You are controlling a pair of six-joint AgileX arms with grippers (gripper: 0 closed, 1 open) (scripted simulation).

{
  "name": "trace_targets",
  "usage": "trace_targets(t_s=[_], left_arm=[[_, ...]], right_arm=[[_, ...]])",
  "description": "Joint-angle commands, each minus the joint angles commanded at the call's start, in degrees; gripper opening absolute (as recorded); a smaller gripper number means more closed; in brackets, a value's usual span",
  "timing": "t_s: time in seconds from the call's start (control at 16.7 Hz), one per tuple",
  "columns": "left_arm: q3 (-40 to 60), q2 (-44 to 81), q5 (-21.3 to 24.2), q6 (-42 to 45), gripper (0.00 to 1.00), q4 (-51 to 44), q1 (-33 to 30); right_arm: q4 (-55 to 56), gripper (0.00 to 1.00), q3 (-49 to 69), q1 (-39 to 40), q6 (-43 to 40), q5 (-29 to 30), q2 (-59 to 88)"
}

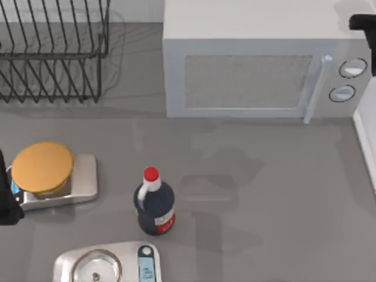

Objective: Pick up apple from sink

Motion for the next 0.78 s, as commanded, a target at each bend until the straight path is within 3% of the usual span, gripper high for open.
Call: trace_targets(t_s=[0.48, 0.78], left_arm=[[0.0, 0.0, 0.0, 0.0, 1.0, 0.0, 0.0], [0.0, 0.0, 0.0, 0.0, 1.0, 0.0, 0.0]], right_arm=[[10.5, 0.0, -26.05, 28.82, 28.19, 0.17, -13.92], [14.07, 0.0, -33.29, 37.11, 36.27, 0.4, -16.82]])
